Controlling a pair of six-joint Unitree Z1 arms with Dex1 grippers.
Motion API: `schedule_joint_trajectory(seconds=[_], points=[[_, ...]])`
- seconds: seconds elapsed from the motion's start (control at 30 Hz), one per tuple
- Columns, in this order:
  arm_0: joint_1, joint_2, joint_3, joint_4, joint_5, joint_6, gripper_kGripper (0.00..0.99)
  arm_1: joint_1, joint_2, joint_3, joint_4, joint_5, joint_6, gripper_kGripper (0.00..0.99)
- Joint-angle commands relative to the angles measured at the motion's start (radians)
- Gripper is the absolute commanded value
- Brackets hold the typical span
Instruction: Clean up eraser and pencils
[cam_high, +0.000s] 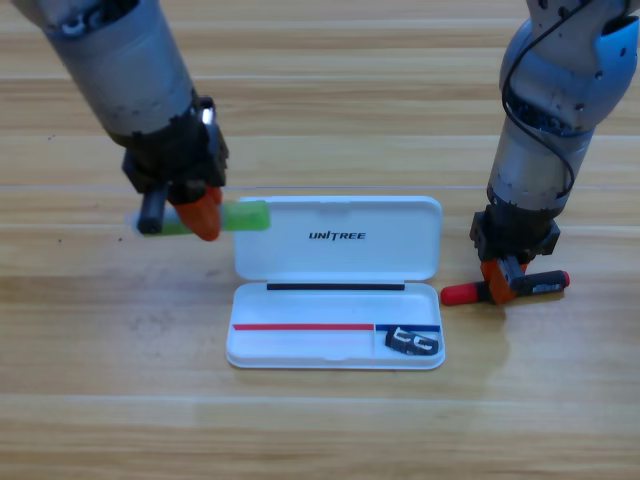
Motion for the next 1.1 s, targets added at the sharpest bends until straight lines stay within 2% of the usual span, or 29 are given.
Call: schedule_joint_trajectory(seconds=[0.03, 0.2, 0.33, 0.43, 0.63, 1.1], points=[[-0.062, 0.075, -0.030, 0.012, -0.011, -0.013, 0.000, -0.035, 0.058, 0.016, -0.013, 0.015, 0.002, 0.000], [-0.108, 0.122, -0.082, 0.027, -0.011, -0.022, 0.000, -0.035, -0.100, 0.017, 0.031, 0.002, 0.110, 0.000], [-0.139, 0.163, -0.115, 0.030, -0.014, -0.034, 0.000, 0.000, -0.217, 0.017, 0.122, -0.001, 0.151, 0.000], [-0.156, 0.187, -0.131, 0.030, -0.015, -0.045, 0.000, 0.025, -0.273, 0.034, 0.149, -0.001, 0.165, 0.000], [-0.166, 0.247, -0.142, 0.029, -0.028, -0.056, 0.000, 0.058, -0.284, 0.057, 0.157, -0.001, 0.173, 0.000], [-0.166, 0.341, -0.151, 0.010, -0.040, -0.079, 0.000, 0.063, -0.261, 0.046, 0.156, -0.001, 0.192, 0.000]])
